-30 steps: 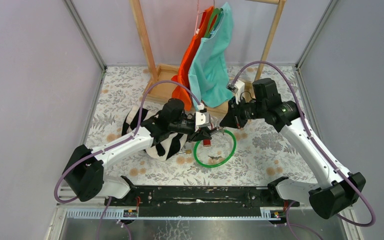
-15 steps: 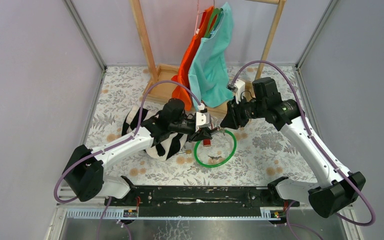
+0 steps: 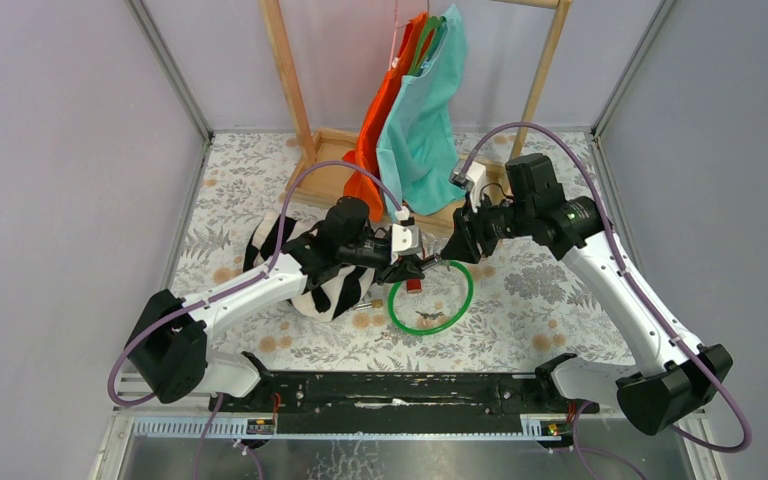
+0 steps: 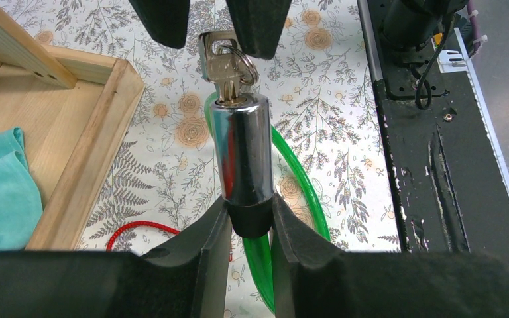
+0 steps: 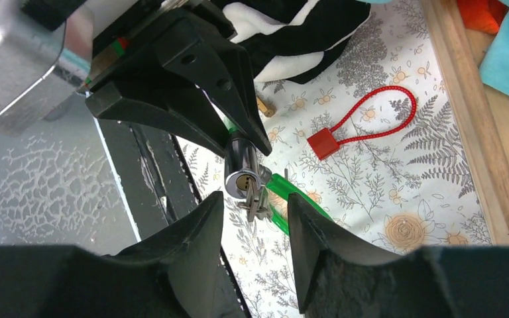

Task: Lock with the key
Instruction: Lock the lock.

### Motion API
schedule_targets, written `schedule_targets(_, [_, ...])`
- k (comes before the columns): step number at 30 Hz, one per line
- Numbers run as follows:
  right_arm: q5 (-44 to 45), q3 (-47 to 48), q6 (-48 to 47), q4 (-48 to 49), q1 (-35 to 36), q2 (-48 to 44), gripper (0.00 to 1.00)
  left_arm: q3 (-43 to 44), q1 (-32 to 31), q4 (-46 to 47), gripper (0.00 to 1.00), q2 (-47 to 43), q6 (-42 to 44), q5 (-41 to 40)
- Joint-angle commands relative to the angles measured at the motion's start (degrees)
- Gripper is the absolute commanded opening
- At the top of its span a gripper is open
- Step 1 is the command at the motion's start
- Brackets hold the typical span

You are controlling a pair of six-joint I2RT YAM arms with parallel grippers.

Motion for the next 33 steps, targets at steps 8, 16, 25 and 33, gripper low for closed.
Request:
schedule_targets(8, [-4.29, 2.38, -9.17, -2.90, -0.09, 1.69, 0.31, 1.13, -0.37, 1.52, 0.00, -0.76, 2.06, 0.27])
schedule_targets(16, [-5.36, 0.52, -24.00, -2.98, 0.12, 0.09, 0.14, 1.95, -0.34, 0.73, 0.00, -0.36, 1.53, 0.95])
schedule_targets(25, [-3.51, -2.51, -46.07, -1.20, 0.09, -1.70, 0.06, 2.16, -0.35, 0.72, 0.00, -0.05, 0.11, 3.65])
schedule_targets(33, [-0.83, -5.58, -55.51, 4.61, 0.43, -3.79, 0.02, 2.43, -0.37, 0.77, 0.00, 0.18, -1.57, 4.81])
